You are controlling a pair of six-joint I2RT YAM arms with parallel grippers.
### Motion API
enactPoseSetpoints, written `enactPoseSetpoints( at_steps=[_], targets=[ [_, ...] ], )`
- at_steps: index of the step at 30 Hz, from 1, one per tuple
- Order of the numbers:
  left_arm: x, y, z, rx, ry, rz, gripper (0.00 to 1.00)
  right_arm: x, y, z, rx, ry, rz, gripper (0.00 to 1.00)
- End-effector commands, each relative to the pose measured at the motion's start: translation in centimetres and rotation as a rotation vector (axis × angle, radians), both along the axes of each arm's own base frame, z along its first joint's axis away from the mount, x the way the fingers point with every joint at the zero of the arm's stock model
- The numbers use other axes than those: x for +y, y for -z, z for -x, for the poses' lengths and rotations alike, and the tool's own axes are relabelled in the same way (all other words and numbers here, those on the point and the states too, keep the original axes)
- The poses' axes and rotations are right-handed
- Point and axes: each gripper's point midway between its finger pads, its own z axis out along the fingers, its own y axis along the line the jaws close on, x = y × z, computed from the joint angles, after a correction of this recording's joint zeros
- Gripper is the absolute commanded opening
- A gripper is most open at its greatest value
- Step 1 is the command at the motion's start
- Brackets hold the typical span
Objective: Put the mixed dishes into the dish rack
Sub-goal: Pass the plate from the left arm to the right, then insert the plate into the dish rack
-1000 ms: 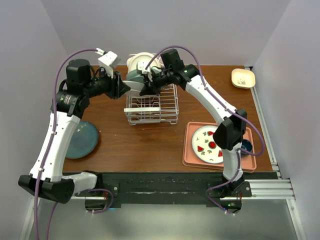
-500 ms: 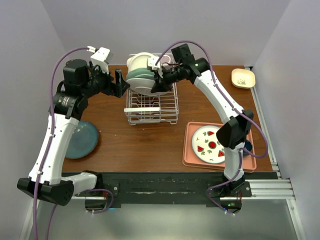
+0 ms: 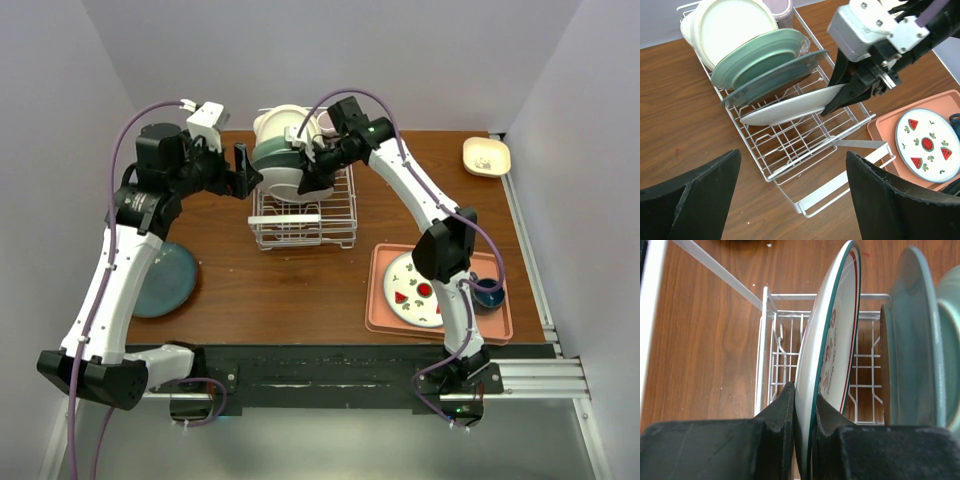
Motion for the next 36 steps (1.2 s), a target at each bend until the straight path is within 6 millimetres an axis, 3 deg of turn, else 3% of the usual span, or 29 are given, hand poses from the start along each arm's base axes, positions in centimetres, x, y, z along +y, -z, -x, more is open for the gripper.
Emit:
enactPoseSetpoints(
  at_steps=[1, 12, 17, 30, 36],
  targets=[
    [-0.6, -0.2, -0.3, -0.01, 0.023, 0.034, 0.91, 0.3, -3.9, -0.2, -0.09, -0.02, -0.071, 0.0],
    [-0.9, 0.4, -0.4, 0.003, 0.035, 0.035, 0.92, 0.7, -6.3, -0.6, -0.152, -0.009, -0.126, 0.0],
    [-0.8, 0.9, -0.3, 0.016, 0.035, 0.031, 0.92, 1.1, -6.4, -0.9, -0.148, -0.012, -0.149, 0.0],
    [-0.7, 1.3, -0.2, 0.027, 0.031, 0.024, 0.93, 2.2, -4.6, -2.5, -0.151, -0.024, -0.165, 0.0],
    [-0.6, 1.6, 0.0, 0.045, 0.027, 0.019, 0.93, 2.4, -2.7, -2.6, -0.135, -0.057, -0.152, 0.0]
  ],
)
